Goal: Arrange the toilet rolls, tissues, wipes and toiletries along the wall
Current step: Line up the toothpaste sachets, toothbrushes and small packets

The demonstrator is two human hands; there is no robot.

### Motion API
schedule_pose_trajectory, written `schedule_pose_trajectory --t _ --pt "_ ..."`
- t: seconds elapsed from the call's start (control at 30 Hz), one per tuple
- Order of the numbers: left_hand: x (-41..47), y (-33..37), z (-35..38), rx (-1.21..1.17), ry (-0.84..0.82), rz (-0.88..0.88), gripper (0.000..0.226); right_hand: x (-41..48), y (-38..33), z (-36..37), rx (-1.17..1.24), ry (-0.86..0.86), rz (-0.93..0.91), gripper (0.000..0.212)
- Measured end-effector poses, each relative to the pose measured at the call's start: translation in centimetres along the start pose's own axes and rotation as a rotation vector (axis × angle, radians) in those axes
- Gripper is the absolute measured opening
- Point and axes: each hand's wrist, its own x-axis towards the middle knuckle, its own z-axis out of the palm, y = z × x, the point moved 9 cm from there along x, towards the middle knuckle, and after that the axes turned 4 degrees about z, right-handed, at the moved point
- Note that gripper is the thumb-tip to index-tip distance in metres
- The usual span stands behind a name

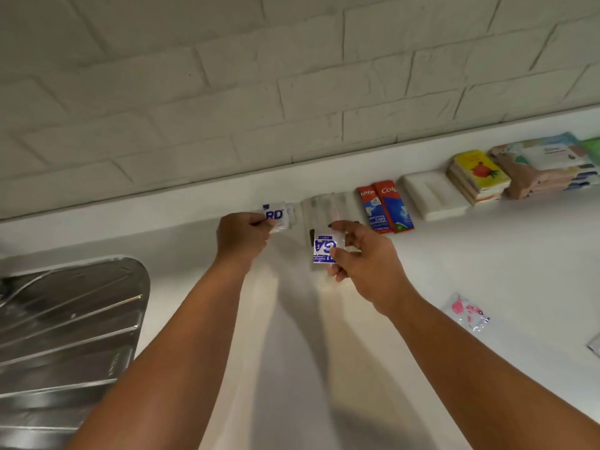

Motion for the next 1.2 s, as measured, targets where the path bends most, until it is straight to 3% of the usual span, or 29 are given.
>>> schedule_pose_trajectory --t 0.23,0.43,0.57,0.87,0.97,1.07,1.2 --pt "5.5 -1.5 3.0 0.01 -0.085 -0.147 0.015 0.7 0.8 -0.1 -0.018 0.052 0.018 0.038" --pt "7.5 -2.1 3.5 0.254 -0.081 -0.036 0.014 0.1 2.1 -0.4 -0.054 0.07 0.066 0.038" --pt "8.1 -1.5 3.8 0.401 -0.05 0.076 0.028 0.5 2.4 0.1 -0.106 0.06 0.084 0.038" --pt "7.9 -0.3 2.9 0.635 -0.022 0.133 0.031 2.9 1.6 1.8 -0.138 0.048 0.058 0.043" --pt "6.3 1.4 2.1 0.423 -0.053 0.204 0.023 4.3 0.7 2.7 -0.155 0.051 0.063 0.043" --pt "3.8 2.0 2.1 0.025 -0.21 0.091 0.026 6.3 0.1 4.1 -0.132 0.06 0.058 0.046" --pt "2.0 1.9 2.1 -0.014 -0.367 0.077 0.025 8.5 -1.1 6.5 -0.134 0.029 0.028 0.049"
